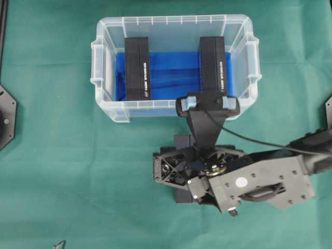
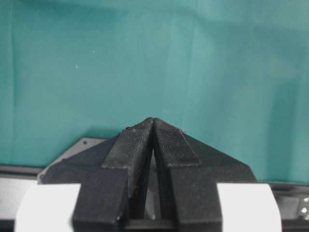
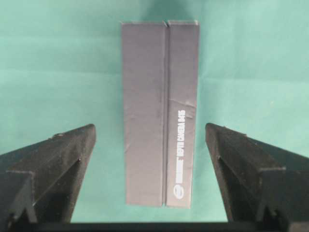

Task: Take the box out of the case with the right arm.
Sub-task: 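Carry the box toward the front and lower it onto the cloth, then open the right gripper and withdraw it to the right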

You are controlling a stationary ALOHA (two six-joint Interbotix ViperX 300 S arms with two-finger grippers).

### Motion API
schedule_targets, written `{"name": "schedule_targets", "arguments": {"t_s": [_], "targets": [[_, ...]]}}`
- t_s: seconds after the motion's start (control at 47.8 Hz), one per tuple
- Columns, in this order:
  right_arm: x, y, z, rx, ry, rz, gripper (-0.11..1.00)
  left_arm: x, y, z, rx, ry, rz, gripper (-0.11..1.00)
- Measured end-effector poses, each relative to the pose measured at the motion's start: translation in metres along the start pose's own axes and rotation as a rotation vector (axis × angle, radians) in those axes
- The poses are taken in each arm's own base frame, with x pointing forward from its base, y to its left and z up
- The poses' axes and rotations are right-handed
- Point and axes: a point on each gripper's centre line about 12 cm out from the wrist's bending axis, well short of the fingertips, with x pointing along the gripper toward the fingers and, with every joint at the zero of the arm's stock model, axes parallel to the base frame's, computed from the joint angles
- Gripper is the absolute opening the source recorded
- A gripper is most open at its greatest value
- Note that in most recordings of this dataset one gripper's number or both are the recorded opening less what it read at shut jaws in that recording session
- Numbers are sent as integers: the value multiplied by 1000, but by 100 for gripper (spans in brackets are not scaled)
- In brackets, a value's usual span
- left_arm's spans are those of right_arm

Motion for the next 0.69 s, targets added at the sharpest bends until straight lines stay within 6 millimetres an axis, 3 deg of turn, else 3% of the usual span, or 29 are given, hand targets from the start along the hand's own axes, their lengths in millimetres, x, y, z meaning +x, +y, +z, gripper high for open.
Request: {"name": "schedule_targets", "arguments": {"t_s": [0.167,0.481,0.69], "targets": [[-21,0,9,-23,-27,-28,91,0,0,0,-2,-1,0,0],[-23,1,9,-38,-18,-14,91,0,0,0,-1,0,0,0],[-29,-21,14,-61,8,-44,91,0,0,0,-1,0,1,0]]}}
